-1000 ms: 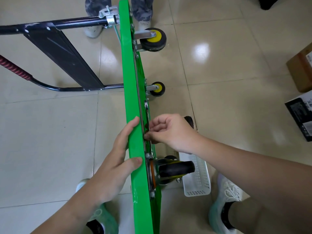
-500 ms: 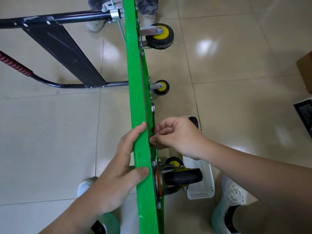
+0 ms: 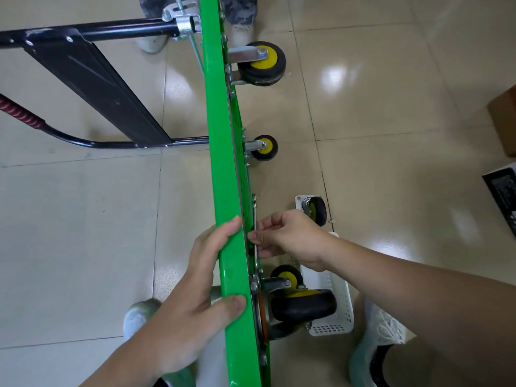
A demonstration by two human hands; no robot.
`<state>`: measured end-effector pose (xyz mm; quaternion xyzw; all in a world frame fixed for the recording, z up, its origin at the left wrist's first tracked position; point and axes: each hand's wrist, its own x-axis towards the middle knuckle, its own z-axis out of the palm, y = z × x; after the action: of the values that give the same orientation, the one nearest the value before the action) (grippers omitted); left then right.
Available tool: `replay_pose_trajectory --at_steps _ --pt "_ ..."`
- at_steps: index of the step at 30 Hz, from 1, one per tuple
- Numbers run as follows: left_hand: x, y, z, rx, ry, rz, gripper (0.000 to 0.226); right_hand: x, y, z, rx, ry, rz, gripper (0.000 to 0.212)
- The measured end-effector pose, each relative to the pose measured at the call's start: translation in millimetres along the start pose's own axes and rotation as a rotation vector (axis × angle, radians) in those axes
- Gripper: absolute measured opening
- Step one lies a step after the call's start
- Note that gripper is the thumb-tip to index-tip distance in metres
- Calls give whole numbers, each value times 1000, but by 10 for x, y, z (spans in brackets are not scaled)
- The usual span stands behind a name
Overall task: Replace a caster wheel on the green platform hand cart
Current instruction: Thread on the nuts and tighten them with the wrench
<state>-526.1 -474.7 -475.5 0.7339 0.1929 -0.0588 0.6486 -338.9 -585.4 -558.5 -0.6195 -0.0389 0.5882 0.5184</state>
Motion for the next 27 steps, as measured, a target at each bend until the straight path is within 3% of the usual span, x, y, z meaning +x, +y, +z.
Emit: replay_pose_trajectory --at_steps 4,8,13,16,18,27 --pt "9 -6 -4 -6 -3 -3 85 54 151 -7 108 19 125 41" --pt "3 -9 -2 4 6 4 86 100 196 -1 154 12 149 35" --pt "0 -7 2 17 15 18 85 45 -102 -83 97 94 -16 50" --pt "8 -18 6 -11 18 22 85 -84 -321 -126 23 92 -183 22" --pt "9 -4 21 -31 30 29 83 -210 -414 -92 -21 81 -275 17" --pt "-15 -42 51 -33 51 50 84 -667 -324 88 -173 19 -436 37"
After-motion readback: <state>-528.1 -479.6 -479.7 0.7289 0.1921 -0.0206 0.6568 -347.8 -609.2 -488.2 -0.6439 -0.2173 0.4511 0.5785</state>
